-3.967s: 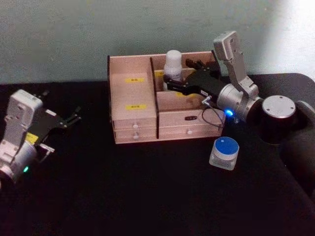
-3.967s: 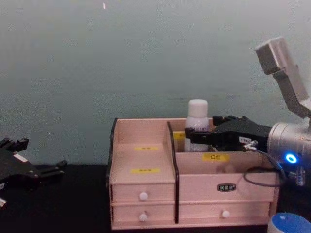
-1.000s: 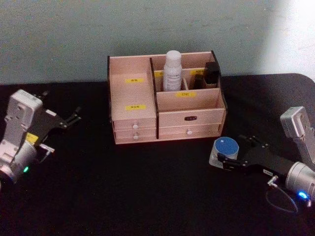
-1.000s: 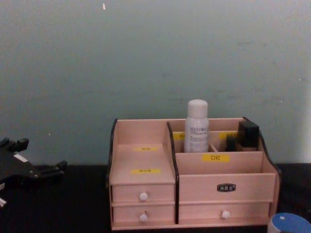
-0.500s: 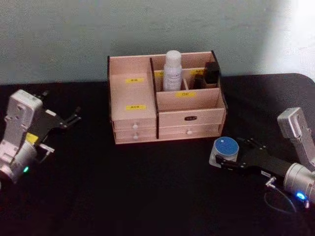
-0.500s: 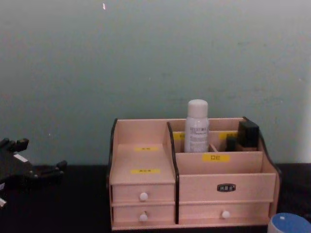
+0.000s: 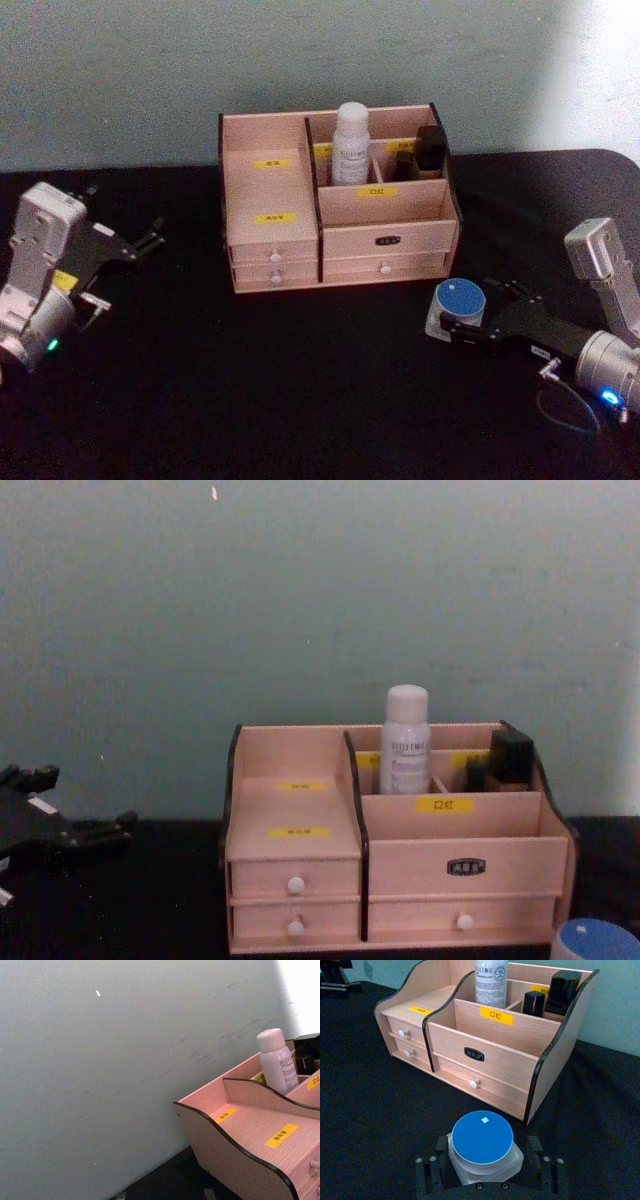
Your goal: Pick up the facial cleanser and watermelon frost from the table and place them into the tiered storage box.
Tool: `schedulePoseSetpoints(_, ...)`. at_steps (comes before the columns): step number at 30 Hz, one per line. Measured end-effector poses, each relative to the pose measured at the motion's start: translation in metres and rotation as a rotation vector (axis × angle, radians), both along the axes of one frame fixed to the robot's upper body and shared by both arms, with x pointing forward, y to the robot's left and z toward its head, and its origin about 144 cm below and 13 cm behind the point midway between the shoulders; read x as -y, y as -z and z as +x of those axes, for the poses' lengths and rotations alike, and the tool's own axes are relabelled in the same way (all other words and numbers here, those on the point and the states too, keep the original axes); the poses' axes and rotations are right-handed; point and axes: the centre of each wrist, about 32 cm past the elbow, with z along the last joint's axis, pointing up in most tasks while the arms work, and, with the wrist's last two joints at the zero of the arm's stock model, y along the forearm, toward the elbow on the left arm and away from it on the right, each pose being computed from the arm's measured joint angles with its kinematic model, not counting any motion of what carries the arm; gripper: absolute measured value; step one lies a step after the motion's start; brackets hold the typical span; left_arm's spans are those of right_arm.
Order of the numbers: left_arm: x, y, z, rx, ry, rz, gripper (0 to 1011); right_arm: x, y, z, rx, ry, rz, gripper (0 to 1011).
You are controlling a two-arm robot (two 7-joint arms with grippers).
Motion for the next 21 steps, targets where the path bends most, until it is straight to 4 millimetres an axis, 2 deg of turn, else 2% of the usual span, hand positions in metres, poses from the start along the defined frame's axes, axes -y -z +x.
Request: schedulePoseSetpoints(21,0.0,0.0,0.0,0.0,0.0,0.0,1001,0.0003,0.0006,0.0014,-0.002,0.018,0.005,1003)
